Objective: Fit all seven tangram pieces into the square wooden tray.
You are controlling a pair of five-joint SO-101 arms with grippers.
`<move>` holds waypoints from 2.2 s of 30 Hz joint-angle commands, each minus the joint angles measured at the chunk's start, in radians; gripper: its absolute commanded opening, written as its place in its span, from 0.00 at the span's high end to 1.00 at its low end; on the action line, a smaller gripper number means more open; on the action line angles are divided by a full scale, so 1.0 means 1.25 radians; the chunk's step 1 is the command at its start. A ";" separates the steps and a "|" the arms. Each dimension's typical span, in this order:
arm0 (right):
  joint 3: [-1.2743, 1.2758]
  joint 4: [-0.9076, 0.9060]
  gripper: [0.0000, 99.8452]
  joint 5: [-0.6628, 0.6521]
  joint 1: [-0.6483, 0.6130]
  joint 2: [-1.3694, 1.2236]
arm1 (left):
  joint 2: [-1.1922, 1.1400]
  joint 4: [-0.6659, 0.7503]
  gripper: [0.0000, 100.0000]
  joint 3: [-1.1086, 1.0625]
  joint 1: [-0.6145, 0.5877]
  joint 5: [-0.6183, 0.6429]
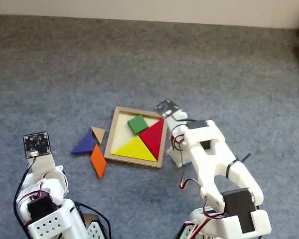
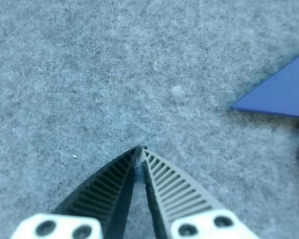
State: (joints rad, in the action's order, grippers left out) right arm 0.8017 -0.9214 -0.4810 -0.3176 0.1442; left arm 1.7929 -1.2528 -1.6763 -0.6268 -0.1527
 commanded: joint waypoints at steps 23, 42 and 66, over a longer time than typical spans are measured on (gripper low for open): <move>-0.003 -0.080 0.75 -0.069 -0.012 0.039 | 0.031 -0.002 0.99 -0.015 -0.073 0.007; 0.008 -0.077 0.76 -0.117 0.037 -0.003 | 0.031 -0.002 0.99 -0.015 -0.075 0.007; -0.007 -0.080 0.92 -0.112 0.039 0.087 | 0.033 -0.002 0.99 -0.015 -0.075 0.007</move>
State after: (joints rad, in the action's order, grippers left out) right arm 0.8017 -1.0104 -0.6160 -0.2793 0.1611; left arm 1.7929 -1.2528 -1.6763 -0.7081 -0.1527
